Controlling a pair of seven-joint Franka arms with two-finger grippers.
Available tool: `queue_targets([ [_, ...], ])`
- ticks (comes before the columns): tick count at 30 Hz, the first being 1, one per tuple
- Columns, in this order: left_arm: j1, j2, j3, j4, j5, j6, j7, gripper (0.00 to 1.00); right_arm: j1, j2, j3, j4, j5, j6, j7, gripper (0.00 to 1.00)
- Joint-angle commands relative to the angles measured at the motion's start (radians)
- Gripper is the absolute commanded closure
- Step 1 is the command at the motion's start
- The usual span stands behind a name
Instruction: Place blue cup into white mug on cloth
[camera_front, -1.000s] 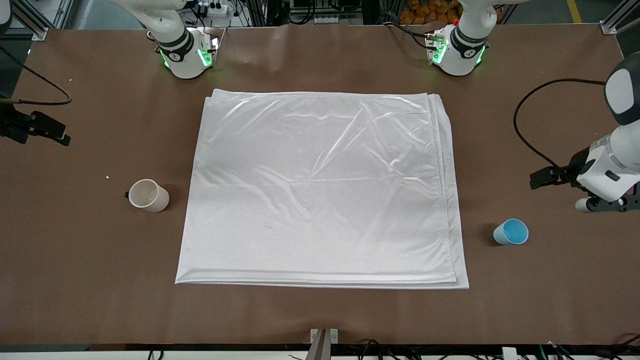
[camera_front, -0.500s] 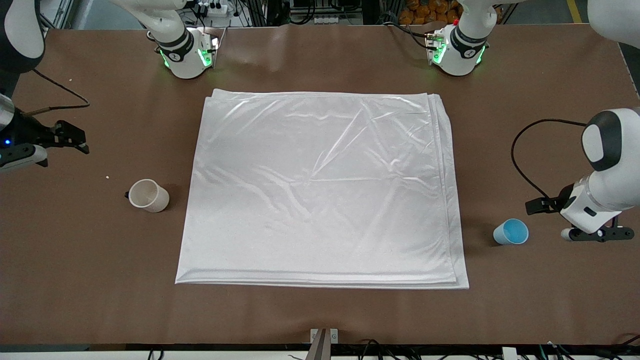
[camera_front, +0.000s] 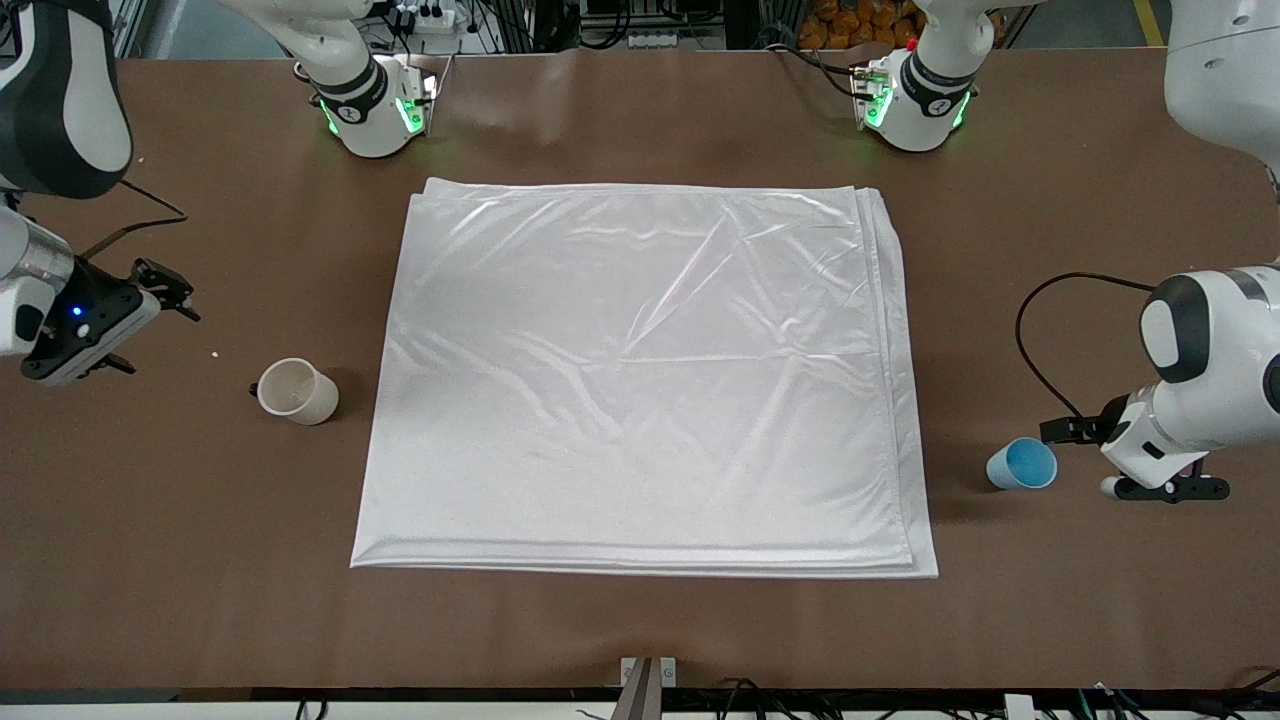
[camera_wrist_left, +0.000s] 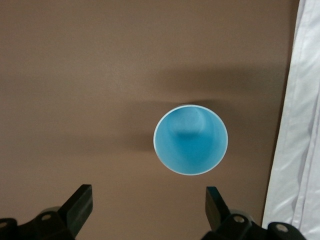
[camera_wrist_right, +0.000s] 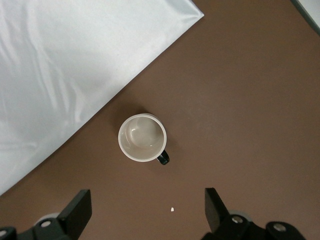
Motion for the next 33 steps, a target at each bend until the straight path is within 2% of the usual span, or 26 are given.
queue_targets([
  [1,0.007,0.036,-0.006,0.018,0.022,0.008,0.01,0.0,-0.014,0.031,0.008,-0.024,-0.015,0.034,-0.139,0.0],
  [13,0.007,0.085,-0.006,0.021,0.02,0.054,0.01,0.0,-0.034,0.161,0.007,-0.022,-0.057,0.105,-0.489,0.0],
  [16,0.005,0.097,-0.006,0.021,0.02,0.089,0.008,0.0,-0.034,0.198,0.008,-0.022,-0.107,0.141,-0.562,0.0],
  [19,0.003,0.104,-0.006,0.021,0.02,0.106,0.008,0.0,-0.036,0.227,0.008,-0.027,-0.117,0.178,-0.635,0.0],
  [26,0.008,0.116,-0.004,0.023,0.02,0.116,0.01,0.0,-0.059,0.249,0.008,-0.059,-0.118,0.203,-0.676,0.0],
  [33,0.011,0.148,-0.006,0.043,0.019,0.123,0.014,0.0,-0.082,0.253,0.008,-0.13,-0.12,0.304,-0.724,0.0],
])
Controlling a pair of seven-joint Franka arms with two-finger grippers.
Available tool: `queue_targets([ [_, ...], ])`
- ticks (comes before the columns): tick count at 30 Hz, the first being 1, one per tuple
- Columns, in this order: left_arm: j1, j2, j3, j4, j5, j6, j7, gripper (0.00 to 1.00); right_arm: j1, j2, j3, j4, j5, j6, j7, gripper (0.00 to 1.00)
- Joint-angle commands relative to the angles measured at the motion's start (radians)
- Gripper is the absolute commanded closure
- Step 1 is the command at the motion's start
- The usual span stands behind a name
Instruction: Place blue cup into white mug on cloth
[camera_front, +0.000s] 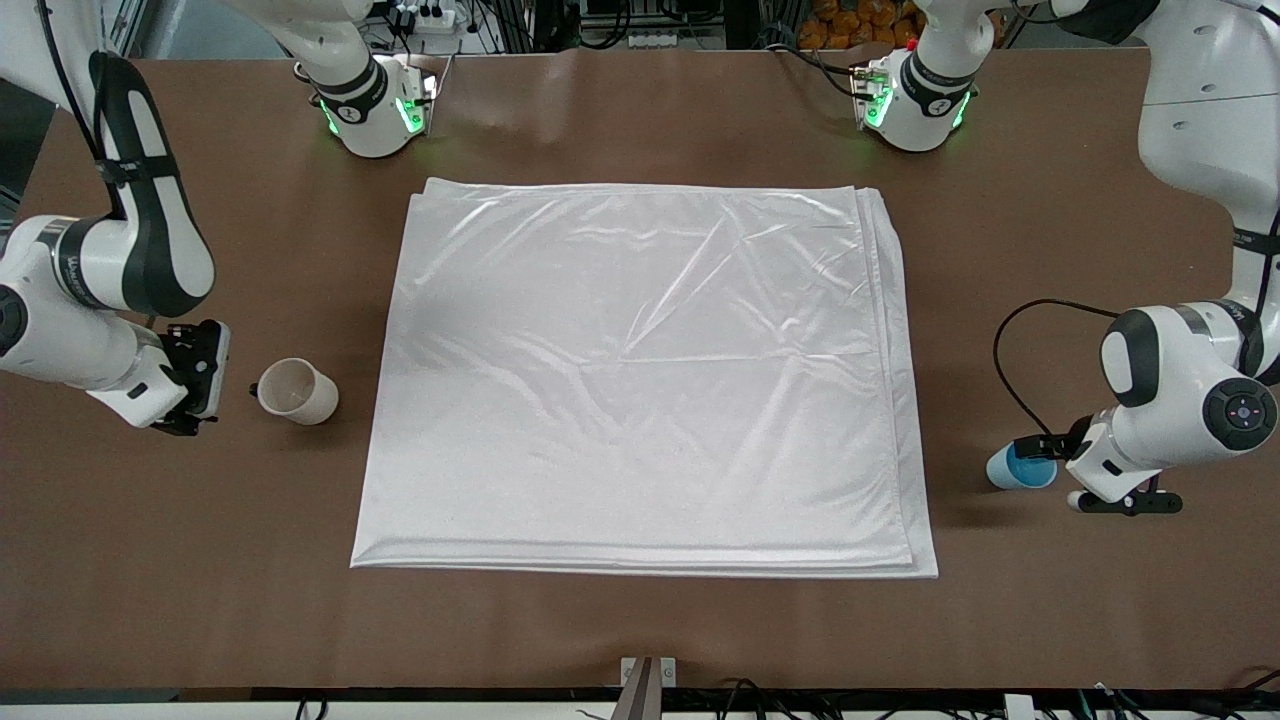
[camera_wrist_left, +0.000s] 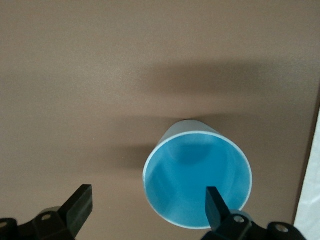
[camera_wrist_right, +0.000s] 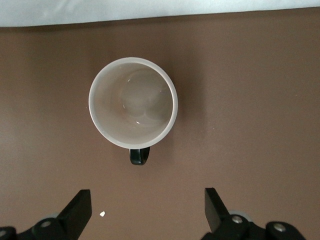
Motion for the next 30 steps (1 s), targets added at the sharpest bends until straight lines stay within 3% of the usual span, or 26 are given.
queue_targets([
  [1,0.008,0.04,-0.006,0.037,0.019,0.008,0.014,0.0,-0.026,-0.003,0.011,-0.07,-0.017,0.085,-0.048,0.0],
  [5,0.008,0.051,-0.006,0.037,0.017,0.013,0.014,0.0,-0.045,0.008,0.011,-0.125,-0.018,0.175,-0.076,0.0],
  [6,0.008,0.052,-0.006,0.037,0.017,0.015,0.014,0.04,-0.046,0.009,0.011,-0.143,-0.018,0.2,-0.081,0.0],
  [10,0.008,0.057,-0.006,0.037,0.017,0.015,0.014,0.39,-0.054,0.017,0.011,-0.2,-0.018,0.298,-0.087,0.0],
  [13,0.008,0.06,-0.006,0.037,0.017,0.015,0.014,0.7,-0.058,0.034,0.011,-0.211,-0.018,0.323,-0.087,0.0],
  [17,0.008,0.058,-0.006,0.037,0.017,0.016,0.013,0.87,-0.063,0.055,0.013,-0.21,-0.017,0.335,-0.087,0.0],
  [18,0.008,0.058,-0.006,0.037,0.014,0.015,0.011,0.98,-0.066,0.06,0.013,-0.211,-0.017,0.341,-0.087,0.0],
  [26,0.006,0.058,-0.006,0.037,0.019,0.016,0.014,1.0,-0.071,0.082,0.013,-0.236,-0.017,0.403,-0.088,0.0],
  [30,0.006,0.055,-0.006,0.037,0.017,0.015,0.014,1.0,-0.069,0.088,0.014,-0.236,-0.015,0.404,-0.087,0.1],
])
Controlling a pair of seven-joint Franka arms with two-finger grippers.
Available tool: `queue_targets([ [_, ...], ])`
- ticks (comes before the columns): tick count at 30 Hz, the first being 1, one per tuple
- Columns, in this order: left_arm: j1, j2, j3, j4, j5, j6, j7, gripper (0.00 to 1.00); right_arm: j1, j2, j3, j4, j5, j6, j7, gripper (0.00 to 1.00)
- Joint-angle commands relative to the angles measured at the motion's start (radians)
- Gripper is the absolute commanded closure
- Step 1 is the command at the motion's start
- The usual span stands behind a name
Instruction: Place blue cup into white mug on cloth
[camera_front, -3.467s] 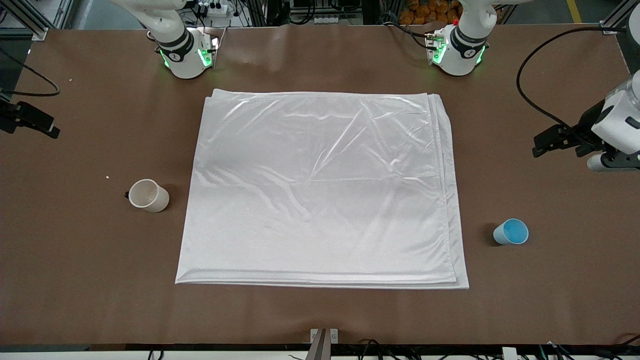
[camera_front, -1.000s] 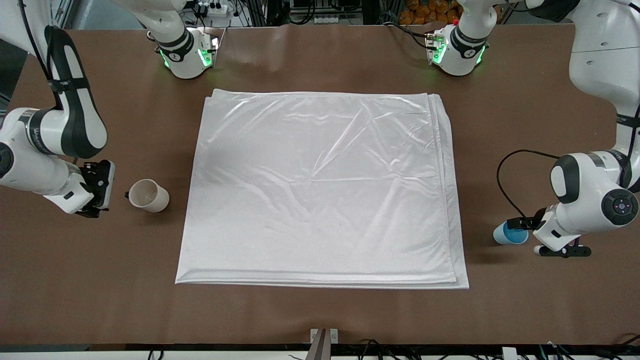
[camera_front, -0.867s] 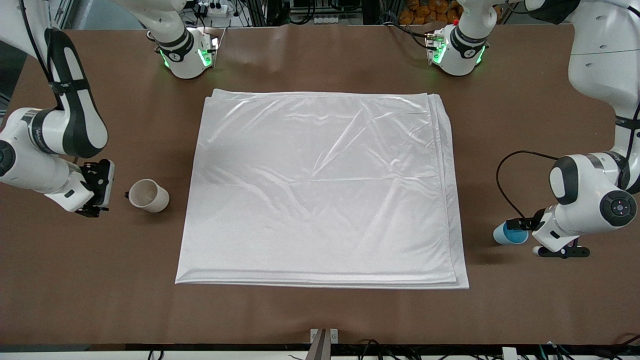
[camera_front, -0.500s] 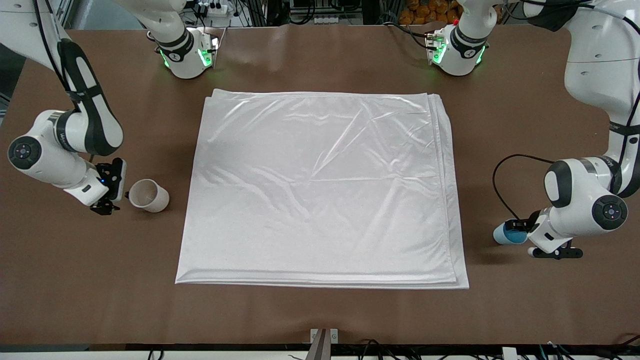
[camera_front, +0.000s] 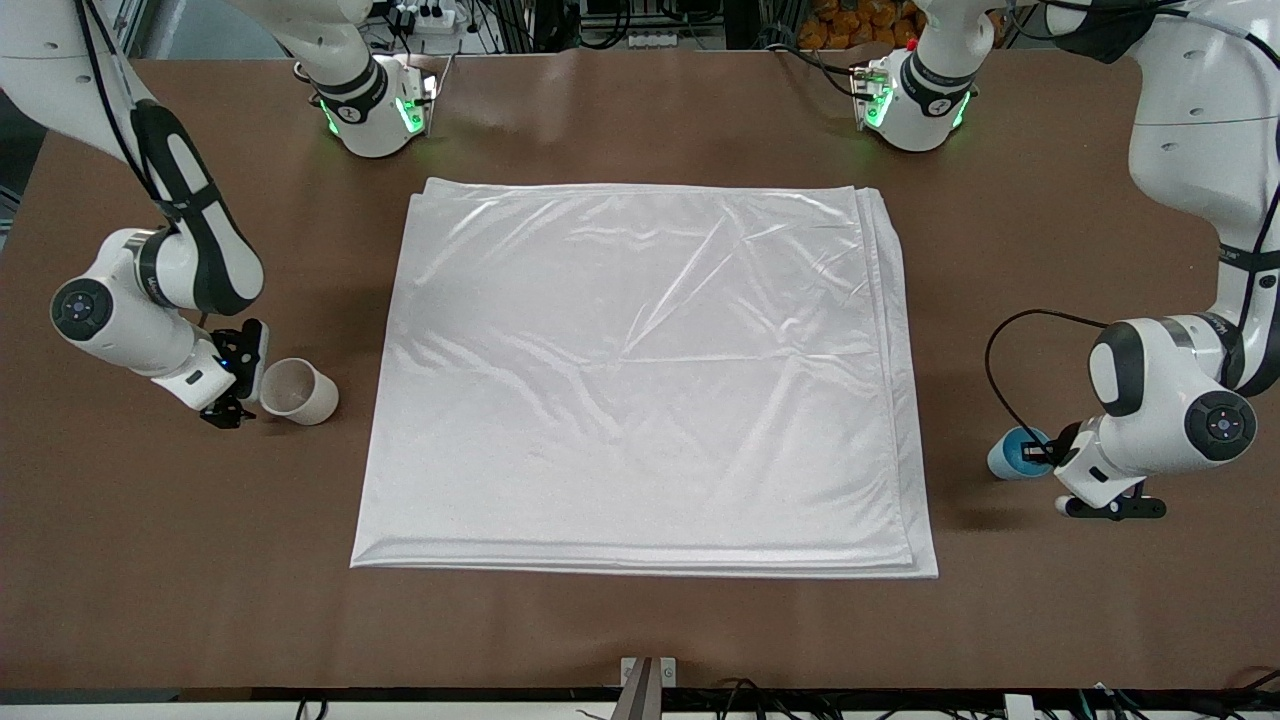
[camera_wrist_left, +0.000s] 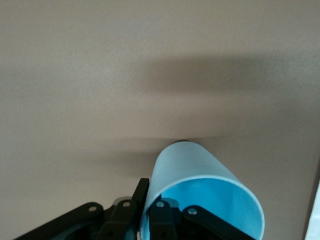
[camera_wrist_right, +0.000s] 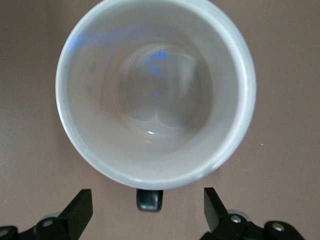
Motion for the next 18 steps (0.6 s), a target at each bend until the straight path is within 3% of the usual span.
queue_targets([
  [1,0.007,0.007,-0.002,0.011,0.017,0.003,0.012,1.0,-0.017,0.001,0.014,-0.017,-0.009,0.027,-0.015,0.14],
  [8,0.007,-0.006,-0.002,0.012,0.017,0.003,0.012,1.0,-0.017,0.001,0.018,-0.017,-0.009,0.027,-0.017,0.36],
  [15,0.008,-0.041,-0.004,0.012,0.008,-0.001,0.011,1.0,-0.016,0.002,0.019,-0.017,-0.001,0.028,-0.017,0.51],
  [18,0.008,-0.067,-0.005,0.012,0.008,-0.005,0.011,1.0,-0.017,0.002,0.021,-0.017,-0.001,0.028,-0.017,0.65],
])
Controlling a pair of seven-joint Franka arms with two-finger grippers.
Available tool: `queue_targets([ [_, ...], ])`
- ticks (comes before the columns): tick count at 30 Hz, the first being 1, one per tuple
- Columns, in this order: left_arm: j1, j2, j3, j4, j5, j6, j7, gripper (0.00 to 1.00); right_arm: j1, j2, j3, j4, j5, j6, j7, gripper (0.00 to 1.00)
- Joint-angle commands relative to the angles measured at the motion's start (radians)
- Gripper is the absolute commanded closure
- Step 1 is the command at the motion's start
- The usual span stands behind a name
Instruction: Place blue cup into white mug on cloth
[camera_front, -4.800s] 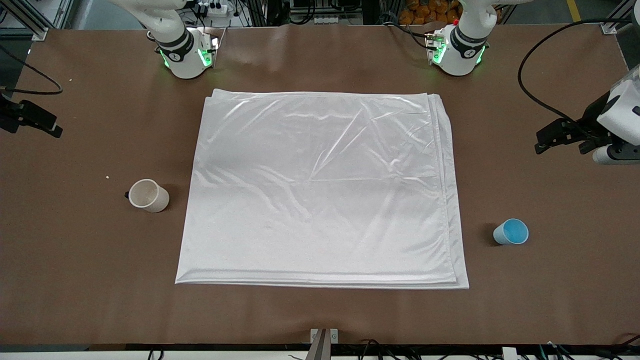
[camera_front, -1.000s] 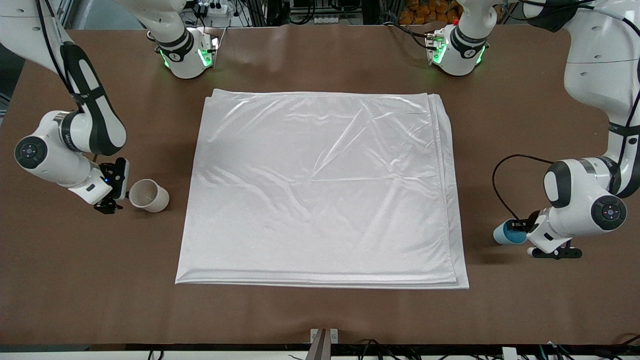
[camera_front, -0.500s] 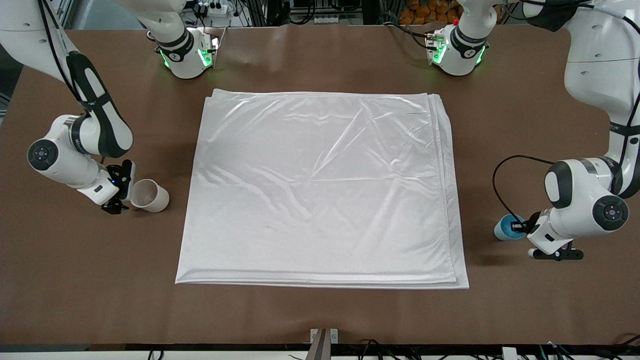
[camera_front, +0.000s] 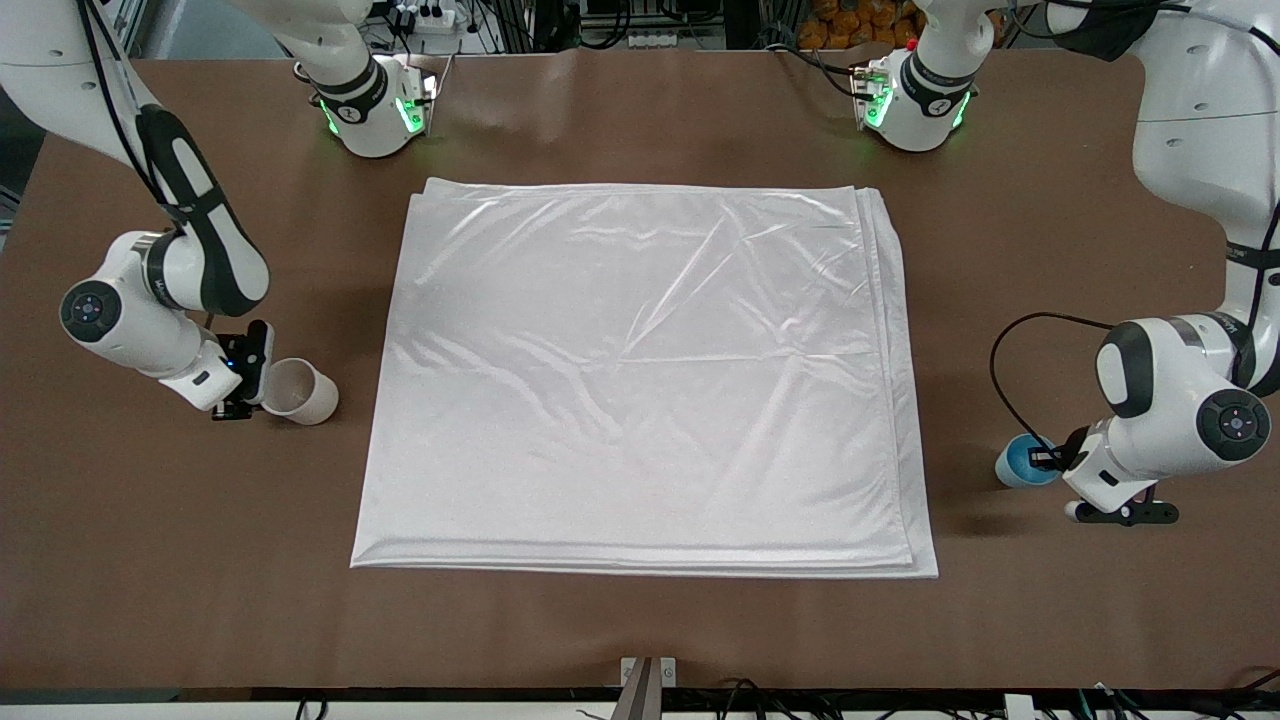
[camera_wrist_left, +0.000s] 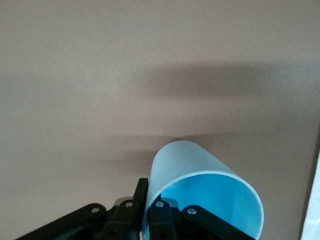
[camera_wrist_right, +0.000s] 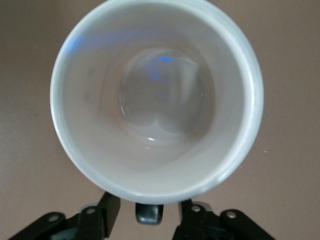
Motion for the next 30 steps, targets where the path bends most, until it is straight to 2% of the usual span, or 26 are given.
queue_targets([
  [1,0.007,-0.063,-0.006,-0.013,0.008,-0.014,0.011,1.0,-0.019,-0.007,0.015,-0.015,-0.001,0.019,-0.015,0.69],
  [5,0.008,-0.092,-0.011,-0.013,0.007,-0.044,0.011,1.0,-0.019,-0.008,0.016,-0.016,0.0,0.033,-0.015,0.99],
  [11,-0.002,-0.125,-0.014,-0.013,-0.001,-0.06,-0.003,1.0,-0.019,-0.019,0.019,-0.012,0.0,0.031,-0.015,1.0],
  [17,-0.007,-0.145,-0.014,-0.013,-0.081,-0.061,-0.009,1.0,-0.017,-0.054,0.021,-0.003,0.0,0.022,-0.014,1.0],
  [22,-0.007,-0.151,-0.039,-0.013,-0.088,-0.064,-0.04,1.0,-0.011,-0.09,0.033,0.009,-0.001,0.007,-0.012,1.0],
  [25,-0.01,-0.157,-0.051,-0.011,-0.088,-0.078,-0.073,1.0,-0.011,-0.109,0.059,0.035,-0.001,-0.042,-0.012,1.0],
  [30,-0.008,-0.164,-0.088,-0.011,-0.087,-0.081,-0.13,1.0,0.003,-0.137,0.101,0.105,-0.001,-0.198,0.005,1.0],
])
